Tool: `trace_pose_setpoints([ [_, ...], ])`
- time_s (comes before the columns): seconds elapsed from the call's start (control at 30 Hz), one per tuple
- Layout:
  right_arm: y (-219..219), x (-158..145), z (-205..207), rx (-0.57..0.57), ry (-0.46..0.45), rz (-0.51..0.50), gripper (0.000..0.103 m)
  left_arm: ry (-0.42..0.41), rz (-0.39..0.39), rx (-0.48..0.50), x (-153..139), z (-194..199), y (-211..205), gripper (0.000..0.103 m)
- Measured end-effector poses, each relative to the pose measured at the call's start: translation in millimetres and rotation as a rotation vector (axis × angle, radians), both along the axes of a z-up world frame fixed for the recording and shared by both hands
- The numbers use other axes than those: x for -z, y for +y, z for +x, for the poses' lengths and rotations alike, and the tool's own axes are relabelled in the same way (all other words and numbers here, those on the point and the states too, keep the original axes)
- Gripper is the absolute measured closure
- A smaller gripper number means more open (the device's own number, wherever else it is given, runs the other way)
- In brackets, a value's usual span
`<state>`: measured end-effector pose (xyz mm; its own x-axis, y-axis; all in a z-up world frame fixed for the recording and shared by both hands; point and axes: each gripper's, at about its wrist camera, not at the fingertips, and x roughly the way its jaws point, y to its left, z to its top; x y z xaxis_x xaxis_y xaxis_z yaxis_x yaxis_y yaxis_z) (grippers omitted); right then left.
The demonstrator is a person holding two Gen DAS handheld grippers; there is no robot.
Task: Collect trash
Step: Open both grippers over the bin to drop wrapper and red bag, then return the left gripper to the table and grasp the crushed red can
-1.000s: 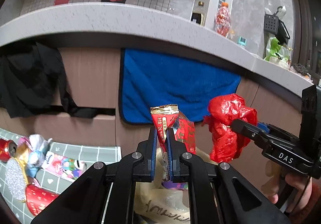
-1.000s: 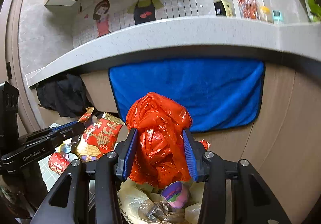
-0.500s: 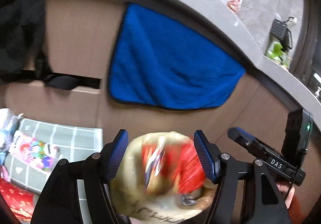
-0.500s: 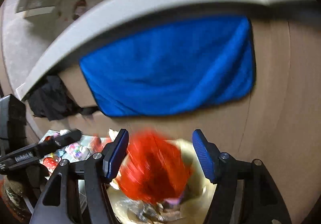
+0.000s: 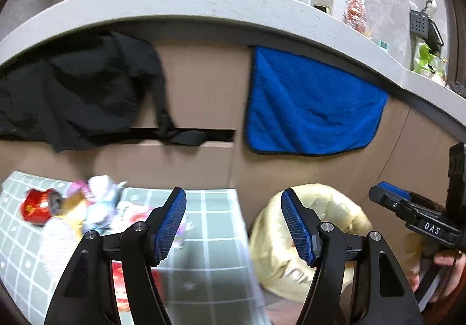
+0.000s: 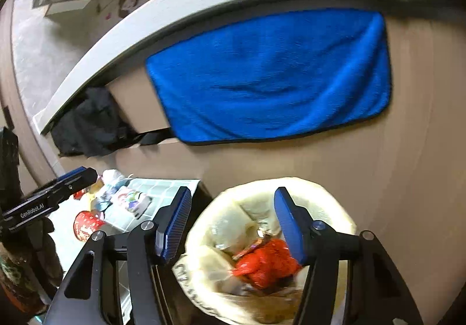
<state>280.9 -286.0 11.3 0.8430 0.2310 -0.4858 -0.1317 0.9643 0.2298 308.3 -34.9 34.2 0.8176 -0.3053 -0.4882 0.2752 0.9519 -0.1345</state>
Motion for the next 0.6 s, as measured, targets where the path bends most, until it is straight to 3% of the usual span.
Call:
trace_pose_setpoints([
  [0.2,47.7,-8.3,-9.2,-0.041,-0.059,-0.058,0.048,-0.013,0.008,-0.063,-4.4,-13.8,41.1,0.036],
  [0.37,83.0,-6.7,-2.4,-0.124,-0.025,-0.025,0.048,-0.009,-0.002,-0.099,-3.5,-20.4,75.0,0.036],
  [0.6,132.7,-3.0,-0.2,-0.214,0.022,-0.063,0.048,0.014,-0.063,-0.138,7.8,-21.0,133.4,0.036],
])
